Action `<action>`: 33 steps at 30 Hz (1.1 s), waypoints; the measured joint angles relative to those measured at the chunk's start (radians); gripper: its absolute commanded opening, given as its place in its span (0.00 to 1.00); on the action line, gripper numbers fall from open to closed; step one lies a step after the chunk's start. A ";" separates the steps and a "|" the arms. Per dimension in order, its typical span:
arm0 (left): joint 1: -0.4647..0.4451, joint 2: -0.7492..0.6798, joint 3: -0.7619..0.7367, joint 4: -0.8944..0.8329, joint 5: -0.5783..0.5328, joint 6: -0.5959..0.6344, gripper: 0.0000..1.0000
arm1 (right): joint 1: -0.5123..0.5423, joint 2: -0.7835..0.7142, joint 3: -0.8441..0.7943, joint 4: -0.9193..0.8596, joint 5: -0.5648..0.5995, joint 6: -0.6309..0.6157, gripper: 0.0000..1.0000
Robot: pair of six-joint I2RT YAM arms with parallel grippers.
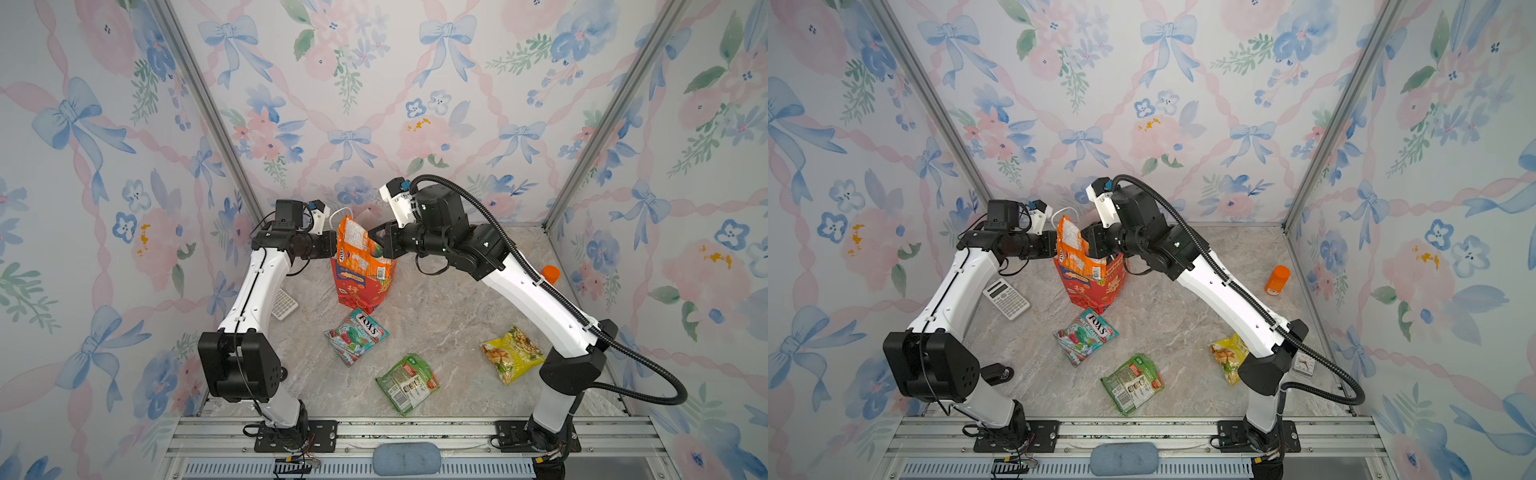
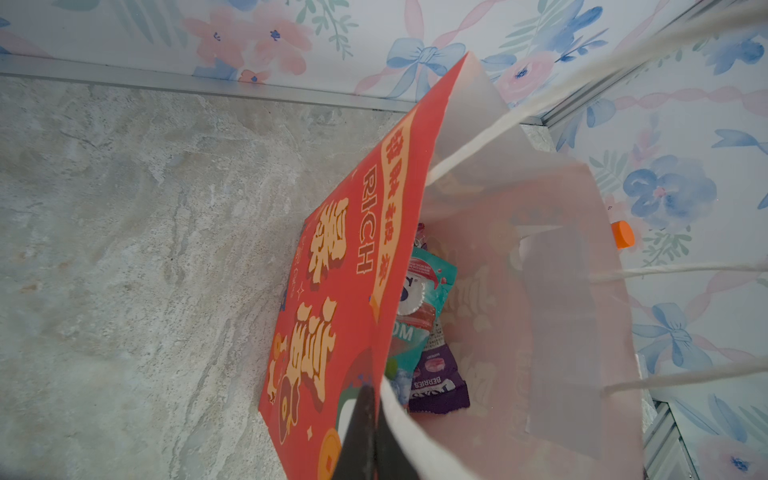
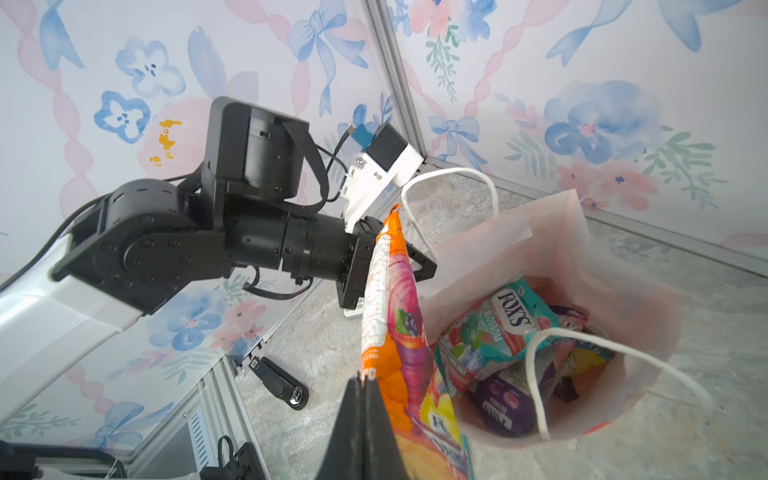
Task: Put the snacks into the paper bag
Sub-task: 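Carry the orange packet with the right gripper over the held bag, then lower the orange packet into the bag and open the right gripper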
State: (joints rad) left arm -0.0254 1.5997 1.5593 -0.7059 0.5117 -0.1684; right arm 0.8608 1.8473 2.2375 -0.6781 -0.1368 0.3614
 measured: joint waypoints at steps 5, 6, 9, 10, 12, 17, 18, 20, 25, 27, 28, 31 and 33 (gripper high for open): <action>0.000 0.000 0.000 0.000 0.002 0.000 0.00 | -0.029 0.057 0.099 -0.013 0.007 0.000 0.00; 0.000 0.000 0.000 0.000 0.002 0.000 0.00 | -0.034 0.064 0.112 -0.014 0.009 0.000 0.00; 0.000 0.000 0.000 0.000 0.002 0.000 0.00 | -0.048 0.083 0.139 -0.018 0.020 0.000 0.00; 0.000 0.000 0.000 0.000 0.002 0.000 0.00 | -0.050 0.088 0.144 -0.018 0.029 0.000 0.00; 0.000 0.000 0.000 0.000 0.002 0.000 0.00 | -0.055 0.093 0.146 -0.019 0.045 -0.003 0.00; 0.000 0.000 0.000 -0.002 0.005 0.000 0.00 | -0.058 0.107 0.164 -0.016 0.093 -0.008 0.00; 0.000 0.000 0.000 -0.002 0.005 0.000 0.00 | -0.058 0.110 0.169 -0.016 0.102 -0.010 0.00; 0.000 0.000 0.000 -0.003 0.006 0.000 0.00 | -0.058 0.116 0.174 -0.013 0.123 -0.011 0.00; 0.000 0.000 -0.001 -0.002 0.006 0.000 0.00 | -0.060 0.154 0.190 -0.013 0.142 -0.014 0.00; 0.000 0.000 -0.001 -0.002 0.006 0.000 0.00 | -0.061 0.167 0.190 -0.014 0.142 -0.014 0.00; 0.000 0.000 -0.001 -0.002 0.006 0.000 0.00 | -0.061 0.172 0.190 -0.016 0.141 -0.015 0.00; 0.000 0.000 -0.001 -0.002 0.006 0.000 0.00 | -0.060 0.174 0.190 -0.029 0.143 -0.032 0.08; 0.000 0.000 -0.001 -0.002 0.006 0.000 0.00 | -0.060 0.173 0.190 -0.042 0.150 -0.046 0.14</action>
State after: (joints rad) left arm -0.0254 1.5997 1.5585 -0.7082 0.5179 -0.1684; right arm 0.8013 2.0201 2.4271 -0.7200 0.0135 0.3153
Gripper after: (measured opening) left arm 0.047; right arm 0.099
